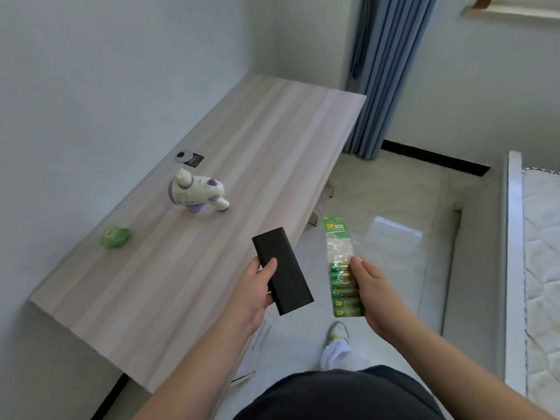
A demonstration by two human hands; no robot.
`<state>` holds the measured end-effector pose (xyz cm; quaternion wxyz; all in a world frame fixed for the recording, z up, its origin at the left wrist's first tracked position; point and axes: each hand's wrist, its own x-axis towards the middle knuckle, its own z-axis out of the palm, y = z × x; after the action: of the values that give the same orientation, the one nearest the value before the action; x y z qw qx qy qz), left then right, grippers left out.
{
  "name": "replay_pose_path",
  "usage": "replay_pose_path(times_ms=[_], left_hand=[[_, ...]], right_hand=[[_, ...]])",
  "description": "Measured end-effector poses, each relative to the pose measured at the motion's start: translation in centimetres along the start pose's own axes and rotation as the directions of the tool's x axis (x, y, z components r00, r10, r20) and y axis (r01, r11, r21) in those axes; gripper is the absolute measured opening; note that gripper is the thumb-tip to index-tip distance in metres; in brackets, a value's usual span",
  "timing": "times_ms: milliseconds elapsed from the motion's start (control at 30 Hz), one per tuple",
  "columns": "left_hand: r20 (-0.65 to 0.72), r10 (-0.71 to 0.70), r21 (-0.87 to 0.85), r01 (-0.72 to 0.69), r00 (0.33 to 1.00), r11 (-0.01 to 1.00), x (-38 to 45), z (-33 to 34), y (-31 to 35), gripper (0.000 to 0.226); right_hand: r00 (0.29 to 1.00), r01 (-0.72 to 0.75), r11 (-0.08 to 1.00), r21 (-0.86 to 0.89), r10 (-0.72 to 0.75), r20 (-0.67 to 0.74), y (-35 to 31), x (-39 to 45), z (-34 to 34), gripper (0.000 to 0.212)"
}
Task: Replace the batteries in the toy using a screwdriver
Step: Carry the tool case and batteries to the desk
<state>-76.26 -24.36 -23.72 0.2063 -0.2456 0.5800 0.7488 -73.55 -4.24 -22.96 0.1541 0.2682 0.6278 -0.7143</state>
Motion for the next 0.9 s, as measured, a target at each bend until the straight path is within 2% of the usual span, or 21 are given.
replay_pose_path(times_ms=[167, 333, 467, 567, 900], left_hand=[[-0.065, -0.014, -0.026, 0.012, 0.998, 1.000, 4.8, 4.4, 3.0, 0.022], [-0.157, -0.073, -0.157, 0.048, 0.985, 0.986, 8.9, 5.6, 4.0, 0.035], [-0.279, -0.155, -0.152, 0.116, 0.948, 0.982, 10.7, 4.2, 3.4, 0.029], [-0.348, -0.183, -0.150, 0.138, 0.920, 0.979, 12.2, 1.8, 3.0, 0.033], [-0.371, -0.159, -0.303, 0.042, 0.915, 0.952, 17.0, -4.3, 3.2, 0.027]], right_hand=[[0.994, -0.048, 0.998, -0.038, 0.052, 0.097, -4.1, 5.3, -2.0, 0.031], [0.981, -0.132, 0.985, -0.110, 0.146, 0.129, -6.7, 11.4, -2.8, 0.027], [0.972, -0.118, 0.969, -0.218, 0.158, 0.172, -7.5, 15.0, -0.5, 0.029], [0.961, -0.110, 0.950, -0.293, 0.177, 0.213, -8.2, 17.3, 2.4, 0.030], [0.965, -0.012, 0.894, -0.448, 0.128, 0.229, -10.4, 26.1, 10.4, 0.024]])
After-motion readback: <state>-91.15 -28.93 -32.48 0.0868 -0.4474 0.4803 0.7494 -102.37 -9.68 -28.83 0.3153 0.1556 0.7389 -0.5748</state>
